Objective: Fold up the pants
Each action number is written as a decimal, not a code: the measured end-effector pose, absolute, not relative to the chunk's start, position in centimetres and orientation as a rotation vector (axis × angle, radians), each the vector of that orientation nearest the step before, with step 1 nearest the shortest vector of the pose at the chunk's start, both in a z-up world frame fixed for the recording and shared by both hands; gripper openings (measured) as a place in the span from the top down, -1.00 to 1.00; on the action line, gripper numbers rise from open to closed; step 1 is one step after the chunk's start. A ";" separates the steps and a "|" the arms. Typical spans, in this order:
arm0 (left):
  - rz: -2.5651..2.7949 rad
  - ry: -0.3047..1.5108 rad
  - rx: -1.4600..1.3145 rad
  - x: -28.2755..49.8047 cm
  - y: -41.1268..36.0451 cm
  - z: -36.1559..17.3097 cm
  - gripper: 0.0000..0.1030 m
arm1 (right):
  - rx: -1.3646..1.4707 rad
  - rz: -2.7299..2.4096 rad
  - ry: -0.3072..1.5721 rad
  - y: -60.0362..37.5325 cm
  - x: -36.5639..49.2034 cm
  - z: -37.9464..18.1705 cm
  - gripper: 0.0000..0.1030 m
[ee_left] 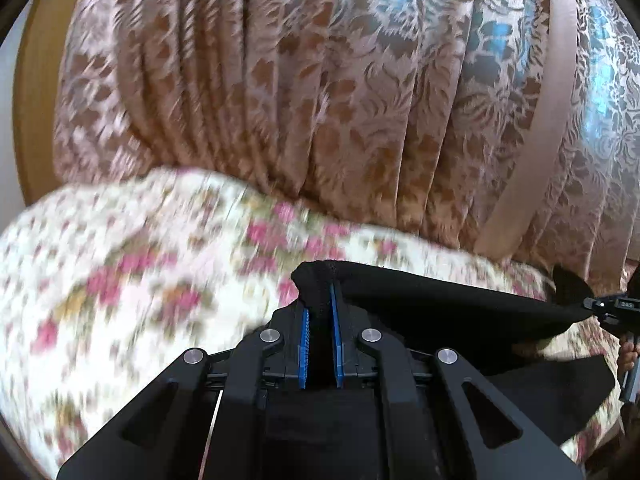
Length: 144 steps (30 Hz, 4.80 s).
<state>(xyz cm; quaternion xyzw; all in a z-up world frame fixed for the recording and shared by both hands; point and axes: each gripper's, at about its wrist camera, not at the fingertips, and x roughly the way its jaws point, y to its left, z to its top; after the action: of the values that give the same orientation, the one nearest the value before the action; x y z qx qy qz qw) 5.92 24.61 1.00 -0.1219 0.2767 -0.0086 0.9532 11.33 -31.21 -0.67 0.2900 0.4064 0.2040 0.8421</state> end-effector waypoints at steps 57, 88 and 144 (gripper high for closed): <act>-0.016 0.786 -0.696 -2.3 27.7 -9.7 0.90 | 0.467 0.411 1.049 -29.0 -1.8 -7.7 0.90; -0.264 0.837 -0.413 1.2 14.8 -6.8 0.80 | 0.433 0.257 0.988 -35.3 -1.0 -5.6 -0.13; -0.915 0.957 0.189 1.5 -15.7 -10.4 0.41 | 0.967 -0.249 0.746 -59.6 -4.3 -10.8 0.22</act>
<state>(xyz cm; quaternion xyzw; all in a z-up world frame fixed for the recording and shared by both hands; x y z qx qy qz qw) 1.45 -15.75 -10.44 0.0876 0.4435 -0.4240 0.7848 -4.32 -59.57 -10.76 0.4526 0.3492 -0.1165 0.8122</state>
